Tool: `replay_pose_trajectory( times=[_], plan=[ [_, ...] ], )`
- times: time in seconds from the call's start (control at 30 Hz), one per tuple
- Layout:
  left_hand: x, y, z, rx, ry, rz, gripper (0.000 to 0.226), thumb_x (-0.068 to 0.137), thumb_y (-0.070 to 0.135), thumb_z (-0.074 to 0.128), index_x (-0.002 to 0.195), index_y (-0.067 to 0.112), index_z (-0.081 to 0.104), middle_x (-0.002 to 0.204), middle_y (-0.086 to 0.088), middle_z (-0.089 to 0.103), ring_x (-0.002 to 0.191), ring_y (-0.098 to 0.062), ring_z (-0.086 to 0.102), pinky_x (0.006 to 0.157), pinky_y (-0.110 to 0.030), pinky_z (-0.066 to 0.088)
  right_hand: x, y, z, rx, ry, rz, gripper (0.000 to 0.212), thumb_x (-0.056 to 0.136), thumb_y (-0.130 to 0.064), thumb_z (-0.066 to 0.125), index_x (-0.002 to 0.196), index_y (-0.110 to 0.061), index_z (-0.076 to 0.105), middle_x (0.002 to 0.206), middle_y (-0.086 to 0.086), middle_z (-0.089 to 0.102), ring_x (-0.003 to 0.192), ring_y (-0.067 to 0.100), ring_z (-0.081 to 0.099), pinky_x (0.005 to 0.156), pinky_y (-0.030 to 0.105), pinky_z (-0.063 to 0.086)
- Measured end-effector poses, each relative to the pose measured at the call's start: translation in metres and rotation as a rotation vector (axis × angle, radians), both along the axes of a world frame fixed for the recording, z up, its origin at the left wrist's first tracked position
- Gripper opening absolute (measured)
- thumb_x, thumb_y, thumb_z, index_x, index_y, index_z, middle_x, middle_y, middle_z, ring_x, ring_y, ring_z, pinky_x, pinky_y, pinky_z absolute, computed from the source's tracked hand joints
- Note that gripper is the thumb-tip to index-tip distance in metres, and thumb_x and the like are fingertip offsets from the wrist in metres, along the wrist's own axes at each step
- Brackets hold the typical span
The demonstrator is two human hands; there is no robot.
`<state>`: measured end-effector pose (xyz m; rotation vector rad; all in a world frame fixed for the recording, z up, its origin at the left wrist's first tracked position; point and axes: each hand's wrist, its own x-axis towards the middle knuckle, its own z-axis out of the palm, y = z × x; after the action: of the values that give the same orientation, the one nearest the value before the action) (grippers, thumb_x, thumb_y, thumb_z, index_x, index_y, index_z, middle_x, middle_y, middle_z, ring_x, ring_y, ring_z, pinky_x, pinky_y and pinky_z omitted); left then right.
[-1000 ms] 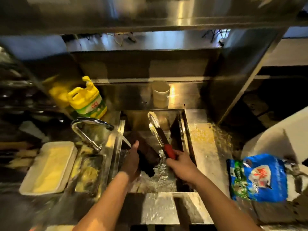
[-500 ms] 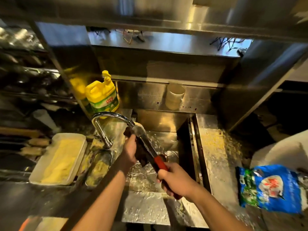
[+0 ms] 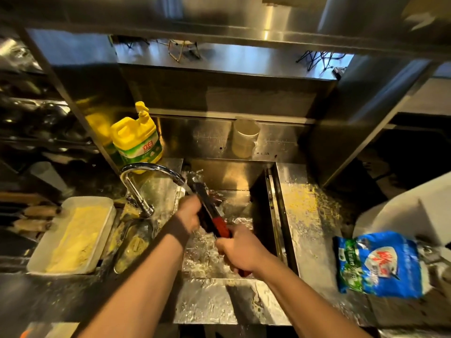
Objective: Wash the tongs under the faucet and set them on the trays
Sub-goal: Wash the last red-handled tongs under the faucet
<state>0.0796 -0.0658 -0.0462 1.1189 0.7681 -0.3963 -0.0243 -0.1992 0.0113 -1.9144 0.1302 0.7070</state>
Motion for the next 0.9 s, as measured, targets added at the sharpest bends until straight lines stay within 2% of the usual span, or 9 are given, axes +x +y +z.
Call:
replay_pose_trajectory(
  times=[0.07, 0.17, 0.3, 0.4, 0.53, 0.6, 0.67, 0.8, 0.9],
  plan=[
    [0.008, 0.000, -0.002, 0.044, -0.003, 0.063, 0.009, 0.098, 0.006, 0.054, 0.095, 0.004, 0.062, 0.093, -0.019, 0.064, 0.073, -0.030, 0.063, 0.066, -0.040, 0.055, -0.001, -0.004, 0.000, 0.023, 0.015, 0.001, 0.002, 0.086, -0.016, 0.056, 0.088, -0.015, 0.055, 0.054, -0.004, 0.052, 0.035, 0.009, 0.046, 0.036, 0.023, 0.040],
    [0.012, -0.005, 0.005, 0.031, -0.014, 0.027, 0.033, 0.092, 0.003, 0.062, 0.125, -0.002, 0.062, 0.108, -0.021, 0.067, 0.089, -0.030, 0.065, 0.068, -0.038, 0.056, 0.002, -0.009, 0.002, 0.060, -0.001, -0.023, 0.002, 0.085, -0.015, 0.056, 0.087, -0.014, 0.054, 0.053, -0.006, 0.049, 0.034, 0.008, 0.044, 0.036, 0.022, 0.038],
    [0.018, -0.006, 0.004, 0.061, -0.033, 0.051, 0.040, 0.094, 0.007, 0.058, 0.134, 0.002, 0.056, 0.115, -0.021, 0.066, 0.098, -0.032, 0.068, 0.083, -0.042, 0.057, 0.006, -0.015, 0.000, 0.107, 0.040, -0.032, 0.011, 0.086, -0.016, 0.058, 0.095, -0.010, 0.056, 0.045, -0.008, 0.052, 0.034, 0.009, 0.045, 0.035, 0.022, 0.038],
    [0.018, -0.008, 0.005, 0.044, -0.042, 0.066, 0.027, 0.096, 0.010, 0.057, 0.121, 0.002, 0.063, 0.109, -0.021, 0.068, 0.080, -0.026, 0.072, 0.064, -0.034, 0.059, 0.008, -0.021, -0.004, 0.133, 0.067, -0.029, 0.015, 0.082, -0.018, 0.058, 0.095, -0.011, 0.056, 0.044, -0.008, 0.053, 0.035, 0.008, 0.045, 0.035, 0.021, 0.039],
    [0.020, -0.009, -0.007, -0.005, -0.077, 0.084, 0.052, 0.098, 0.009, 0.054, 0.148, 0.005, 0.043, 0.125, -0.023, 0.063, 0.100, -0.034, 0.066, 0.072, -0.039, 0.059, 0.010, -0.023, -0.007, 0.154, 0.083, -0.045, 0.011, 0.076, -0.016, 0.059, 0.086, -0.011, 0.055, 0.048, -0.005, 0.053, 0.032, 0.012, 0.042, 0.036, 0.022, 0.036],
    [0.021, -0.005, -0.013, 0.021, -0.069, 0.117, 0.043, 0.097, 0.008, 0.056, 0.138, -0.005, 0.052, 0.125, -0.027, 0.064, 0.096, -0.034, 0.068, 0.071, -0.040, 0.061, 0.008, -0.025, -0.008, 0.152, 0.088, -0.018, 0.005, 0.079, -0.015, 0.058, 0.080, -0.013, 0.055, 0.046, -0.006, 0.052, 0.033, 0.010, 0.043, 0.037, 0.021, 0.037],
    [0.025, 0.009, -0.016, 0.086, -0.044, 0.198, 0.037, 0.101, 0.016, 0.052, 0.129, -0.008, 0.058, 0.128, -0.028, 0.064, 0.106, -0.038, 0.068, 0.091, -0.051, 0.057, 0.003, -0.031, -0.004, 0.166, 0.115, 0.005, 0.008, 0.079, -0.020, 0.061, 0.081, -0.012, 0.058, 0.051, -0.005, 0.055, 0.036, 0.011, 0.043, 0.037, 0.022, 0.037],
    [0.021, 0.012, -0.017, -0.047, -0.073, 0.118, 0.057, 0.104, 0.045, 0.040, 0.134, 0.000, 0.055, 0.138, -0.027, 0.057, 0.126, -0.044, 0.057, 0.106, -0.058, 0.045, 0.001, -0.063, 0.009, 0.130, 0.126, -0.086, 0.036, 0.088, -0.045, 0.054, 0.081, -0.011, 0.065, 0.063, 0.006, 0.062, 0.042, 0.015, 0.049, 0.039, 0.024, 0.039],
    [0.009, 0.014, -0.009, -0.234, -0.163, 0.055, 0.048, 0.103, 0.040, 0.032, 0.099, 0.014, 0.072, 0.112, -0.024, 0.065, 0.099, -0.035, 0.068, 0.088, -0.046, 0.055, 0.004, -0.066, 0.008, 0.032, 0.040, -0.127, 0.034, 0.092, -0.044, 0.055, 0.087, -0.011, 0.061, 0.059, 0.001, 0.063, 0.044, 0.014, 0.056, 0.044, 0.027, 0.047]
  ],
)
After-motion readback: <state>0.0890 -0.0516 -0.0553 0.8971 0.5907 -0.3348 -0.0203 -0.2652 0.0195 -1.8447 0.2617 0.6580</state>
